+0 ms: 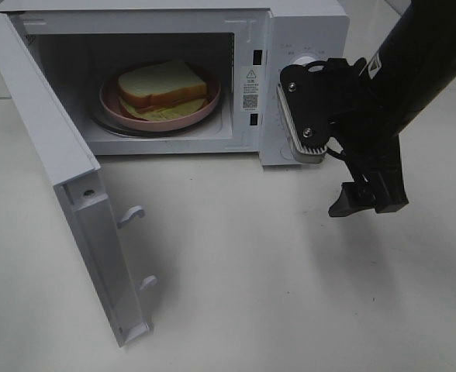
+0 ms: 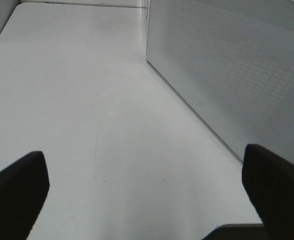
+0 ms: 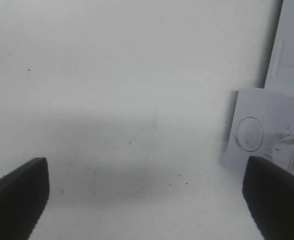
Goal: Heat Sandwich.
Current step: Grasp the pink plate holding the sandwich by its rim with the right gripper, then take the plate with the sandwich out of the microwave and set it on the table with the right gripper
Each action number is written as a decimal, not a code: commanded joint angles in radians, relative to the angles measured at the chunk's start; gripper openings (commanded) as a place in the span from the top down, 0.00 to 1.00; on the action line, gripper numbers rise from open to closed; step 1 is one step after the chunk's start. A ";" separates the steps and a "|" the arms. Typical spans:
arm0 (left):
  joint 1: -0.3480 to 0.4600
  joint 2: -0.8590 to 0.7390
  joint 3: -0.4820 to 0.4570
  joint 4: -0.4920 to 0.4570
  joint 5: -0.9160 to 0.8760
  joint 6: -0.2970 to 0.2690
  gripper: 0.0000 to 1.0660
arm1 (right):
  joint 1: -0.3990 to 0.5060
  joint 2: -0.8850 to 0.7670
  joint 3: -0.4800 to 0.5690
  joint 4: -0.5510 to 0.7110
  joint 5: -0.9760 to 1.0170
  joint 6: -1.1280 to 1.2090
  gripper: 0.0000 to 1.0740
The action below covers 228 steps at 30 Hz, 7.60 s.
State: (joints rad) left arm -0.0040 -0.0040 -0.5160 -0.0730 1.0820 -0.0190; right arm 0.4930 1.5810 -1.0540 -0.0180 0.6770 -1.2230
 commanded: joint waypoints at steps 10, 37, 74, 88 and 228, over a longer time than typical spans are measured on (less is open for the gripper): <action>0.004 -0.007 0.001 -0.007 -0.010 0.000 0.08 | 0.055 -0.006 -0.003 -0.086 -0.052 0.006 0.09; 0.004 -0.007 0.001 -0.006 -0.010 0.000 0.08 | 0.176 0.257 -0.281 -0.112 -0.142 0.004 0.15; 0.004 -0.007 0.001 -0.006 -0.010 0.000 0.08 | 0.176 0.747 -0.866 -0.106 -0.183 0.071 0.19; 0.004 -0.007 0.001 -0.006 -0.010 0.000 0.08 | 0.176 0.874 -1.030 -0.115 -0.128 0.102 0.22; 0.004 -0.007 0.001 -0.006 -0.010 0.000 0.08 | 0.156 -0.200 0.311 0.437 -0.398 -0.616 1.00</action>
State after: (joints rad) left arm -0.0040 -0.0040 -0.5160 -0.0730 1.0820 -0.0190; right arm 0.6530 1.4100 -0.7590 0.4200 0.3190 -1.8540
